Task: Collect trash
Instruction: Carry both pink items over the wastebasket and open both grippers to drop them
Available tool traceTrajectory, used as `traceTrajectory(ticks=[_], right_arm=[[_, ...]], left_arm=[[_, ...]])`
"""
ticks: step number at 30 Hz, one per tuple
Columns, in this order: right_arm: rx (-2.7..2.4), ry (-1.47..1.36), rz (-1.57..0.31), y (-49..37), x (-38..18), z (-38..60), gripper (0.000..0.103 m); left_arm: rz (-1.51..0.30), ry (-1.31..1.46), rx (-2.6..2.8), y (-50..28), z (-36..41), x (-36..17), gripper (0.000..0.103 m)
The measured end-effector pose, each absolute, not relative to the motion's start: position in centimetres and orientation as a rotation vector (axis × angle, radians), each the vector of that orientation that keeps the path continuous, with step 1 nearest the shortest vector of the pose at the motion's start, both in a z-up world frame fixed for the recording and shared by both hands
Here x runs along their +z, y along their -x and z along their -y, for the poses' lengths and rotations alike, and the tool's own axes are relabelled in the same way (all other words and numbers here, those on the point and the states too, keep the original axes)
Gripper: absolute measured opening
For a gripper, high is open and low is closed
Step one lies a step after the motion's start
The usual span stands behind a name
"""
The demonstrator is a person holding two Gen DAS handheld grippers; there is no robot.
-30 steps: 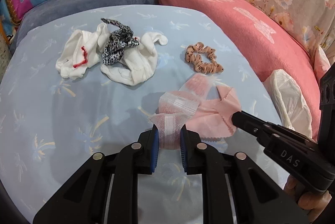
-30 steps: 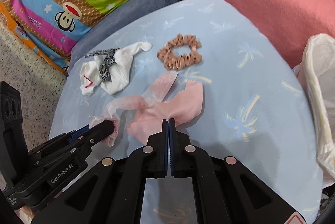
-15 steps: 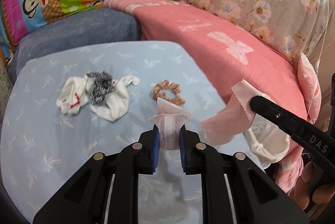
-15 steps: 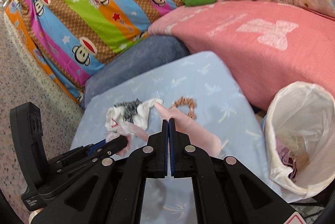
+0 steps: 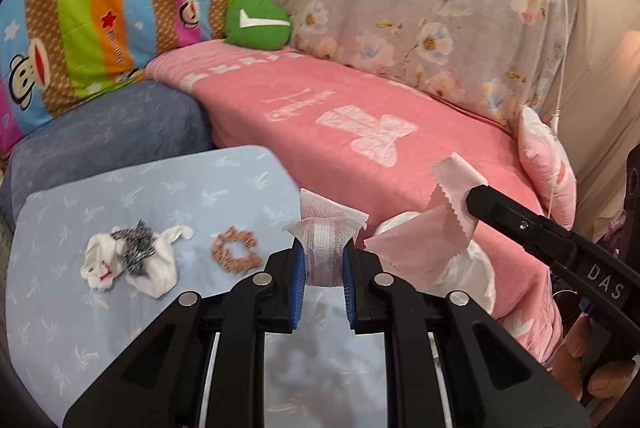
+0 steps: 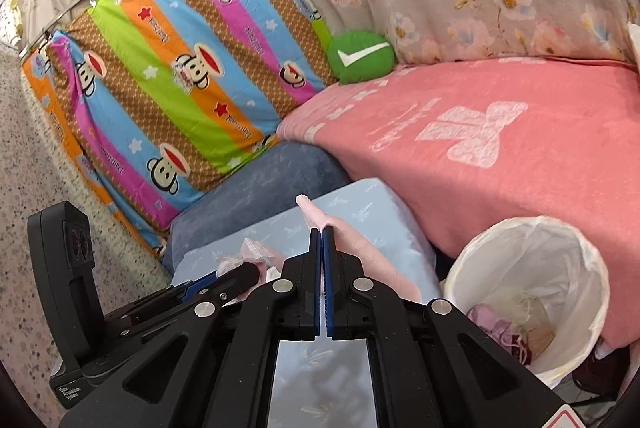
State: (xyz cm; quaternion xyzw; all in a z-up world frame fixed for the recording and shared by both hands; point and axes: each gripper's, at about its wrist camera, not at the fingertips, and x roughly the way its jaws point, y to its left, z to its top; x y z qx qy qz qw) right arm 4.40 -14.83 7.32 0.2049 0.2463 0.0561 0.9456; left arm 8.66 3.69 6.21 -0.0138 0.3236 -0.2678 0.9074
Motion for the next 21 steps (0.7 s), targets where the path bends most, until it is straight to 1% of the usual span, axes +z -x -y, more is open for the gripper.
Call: traceTrajectory(ticks=[10, 21], right_arm=[[0.023, -0.443, -0.43, -1.1, 9.4, 20.8, 0.002], [-0.064, -0.471, -0.408, 1.2, 9.1, 26.0, 0.002]], left_arm=[[-0.602, -0.024, -0.66, -6.8, 2.0, 8.7, 0.016], [-0.602, -0.077, -0.754, -5.6, 7.4, 9.1, 0.016]])
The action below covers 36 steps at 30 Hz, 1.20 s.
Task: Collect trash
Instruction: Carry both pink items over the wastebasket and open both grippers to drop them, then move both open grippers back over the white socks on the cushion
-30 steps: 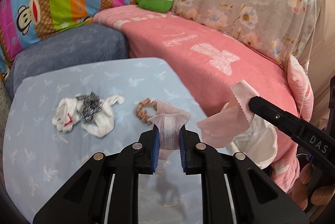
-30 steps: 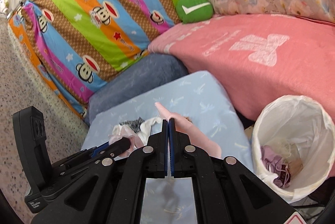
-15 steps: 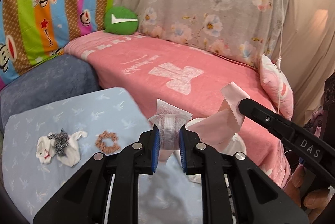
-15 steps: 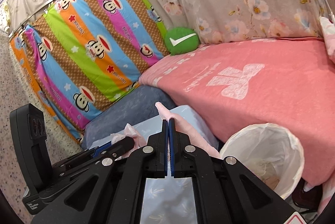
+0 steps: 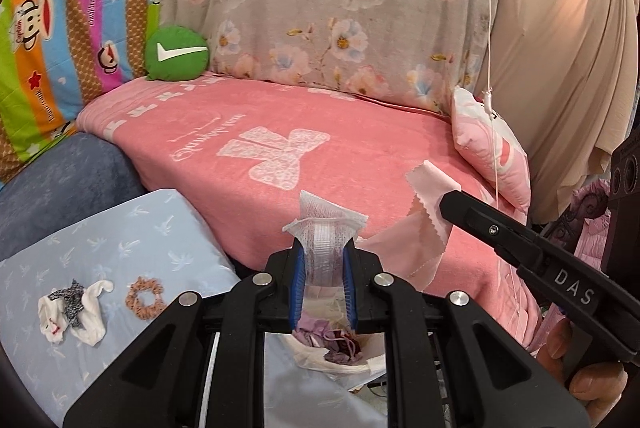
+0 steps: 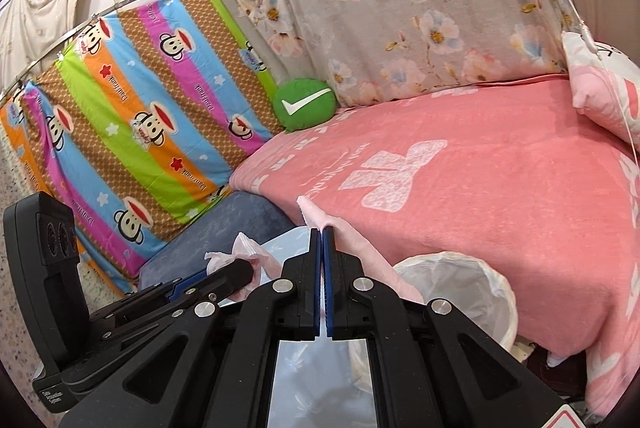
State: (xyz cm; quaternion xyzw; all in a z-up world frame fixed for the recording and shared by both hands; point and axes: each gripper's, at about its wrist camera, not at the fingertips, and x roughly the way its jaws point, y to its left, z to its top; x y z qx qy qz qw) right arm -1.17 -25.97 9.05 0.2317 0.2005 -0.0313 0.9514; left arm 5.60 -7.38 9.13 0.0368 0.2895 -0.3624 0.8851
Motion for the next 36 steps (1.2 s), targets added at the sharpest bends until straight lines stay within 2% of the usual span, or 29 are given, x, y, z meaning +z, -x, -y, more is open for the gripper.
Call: traceTrajectory(ticks=[15, 16, 18, 19, 20, 26, 36], right_arm=[[-0.11, -0.498, -0.425, 1.0, 7.7, 29.2, 0.002], [-0.112, -0.5, -0.426, 0.9, 7.6, 29.3, 0.004], [-0.118, -0.507, -0.427, 0.8, 7.4, 29.6, 0.008], [-0.118, -0.509, -0.426, 0.7, 7.4, 29.7, 0.008], [-0.119, -0.511, -0.429, 0.6, 7.3, 29.8, 0.008], [-0.117, -0.511, -0.432, 0.5, 7.3, 29.7, 0.013], [-0.095, -0.498, -0.456, -0.3, 7.1, 28.4, 0.013]], left_arm=[[-0.656, -0.09, -0.818, -5.9, 11.7, 8.4, 0.019], [-0.658, -0.082, -0.817, -6.1, 11.7, 8.3, 0.021], [-0.655, -0.076, -0.801, -6.3, 11.7, 8.1, 0.039], [-0.655, -0.074, -0.79, -6.4, 11.8, 8.0, 0.054], [-0.652, -0.07, -0.784, -6.4, 11.8, 8.0, 0.059], [-0.657, -0.075, -0.756, -7.0, 11.7, 7.8, 0.06], [-0.662, -0.06, -0.727, -7.5, 10.6, 7.5, 0.06]])
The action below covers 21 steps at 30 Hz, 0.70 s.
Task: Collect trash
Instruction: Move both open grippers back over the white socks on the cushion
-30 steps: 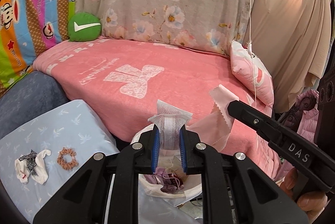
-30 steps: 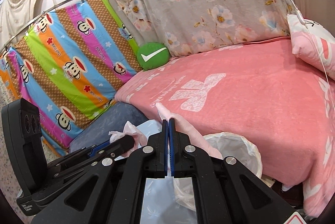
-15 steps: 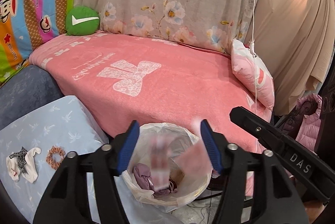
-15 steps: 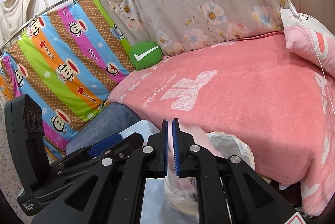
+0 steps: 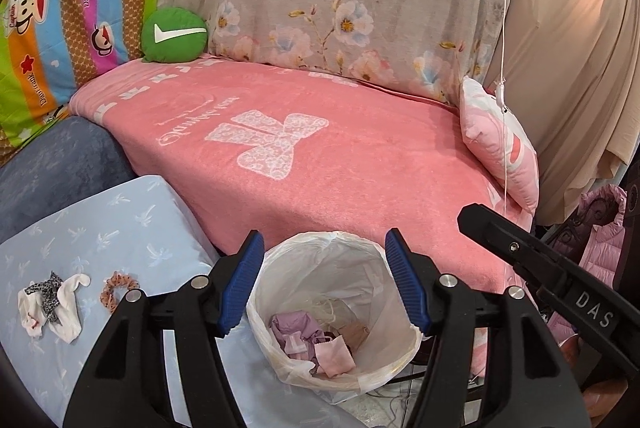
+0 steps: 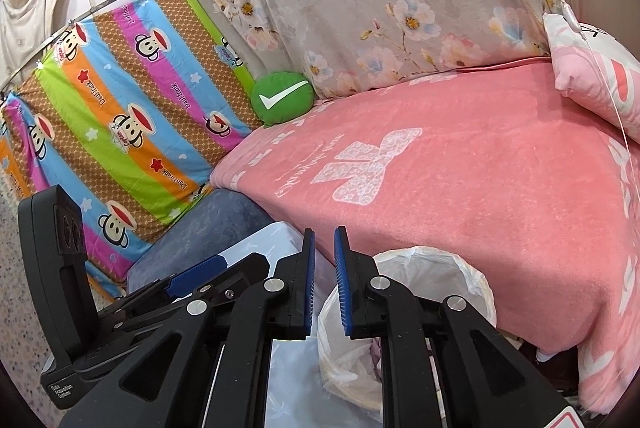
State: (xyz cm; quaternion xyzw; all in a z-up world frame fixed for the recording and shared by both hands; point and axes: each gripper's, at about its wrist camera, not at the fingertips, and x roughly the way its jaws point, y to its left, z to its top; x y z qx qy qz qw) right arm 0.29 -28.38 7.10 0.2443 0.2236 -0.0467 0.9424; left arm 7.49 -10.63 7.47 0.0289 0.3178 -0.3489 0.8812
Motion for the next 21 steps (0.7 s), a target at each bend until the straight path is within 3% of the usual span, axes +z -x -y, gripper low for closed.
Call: traceTrajectory(ticks=[21], right_arm=[[0.004, -0.441, -0.562, -3.4, 5.0, 21.3, 0.013]], left_arm=[[-0.705, 0.025, -0.608, -9.4, 3.8, 5.3, 0.06]])
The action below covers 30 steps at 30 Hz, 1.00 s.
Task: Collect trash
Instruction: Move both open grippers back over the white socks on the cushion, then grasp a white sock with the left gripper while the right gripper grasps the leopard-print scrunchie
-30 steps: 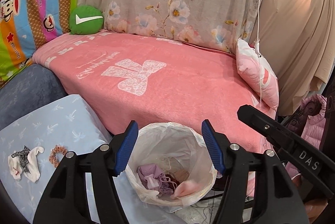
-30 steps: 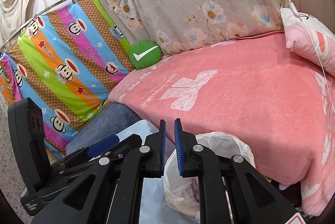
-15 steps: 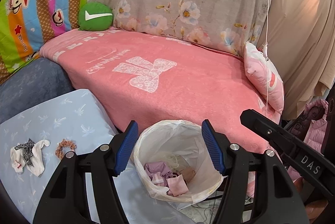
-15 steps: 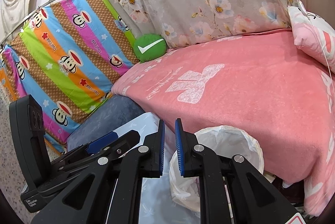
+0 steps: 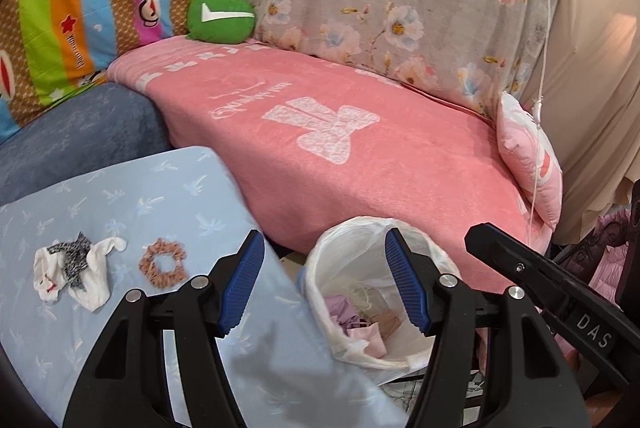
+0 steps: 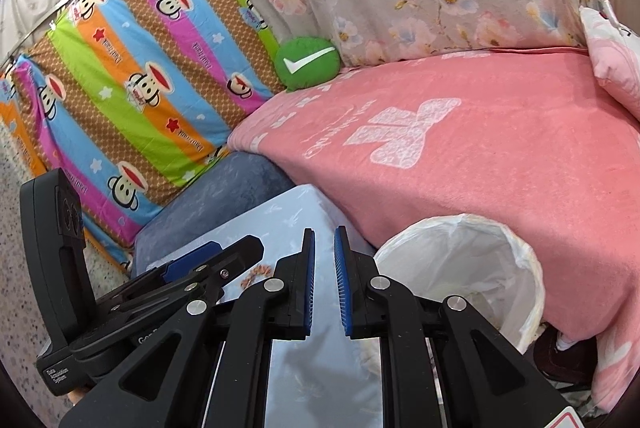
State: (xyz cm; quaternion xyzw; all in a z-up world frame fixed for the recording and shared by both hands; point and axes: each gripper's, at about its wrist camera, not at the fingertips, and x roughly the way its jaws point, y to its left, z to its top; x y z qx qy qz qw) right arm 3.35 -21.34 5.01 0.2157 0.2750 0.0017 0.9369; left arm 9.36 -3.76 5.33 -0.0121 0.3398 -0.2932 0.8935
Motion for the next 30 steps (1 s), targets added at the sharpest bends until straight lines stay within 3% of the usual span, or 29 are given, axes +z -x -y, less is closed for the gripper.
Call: traceTrajectory(ticks=[12, 30], right_arm=[[0.127, -0.365, -0.662, -7.0, 3.1, 12.1, 0.013], [0.295, -0.26, -0.821, -14.3, -2.0, -1.7, 0.016]], left_arm=[[-0.756, 0.067, -0.412, -11.5, -5.1, 2.3, 0.06], [-0.831, 0.115, -0.104, -15.0, -19.5, -2.6, 0.075]])
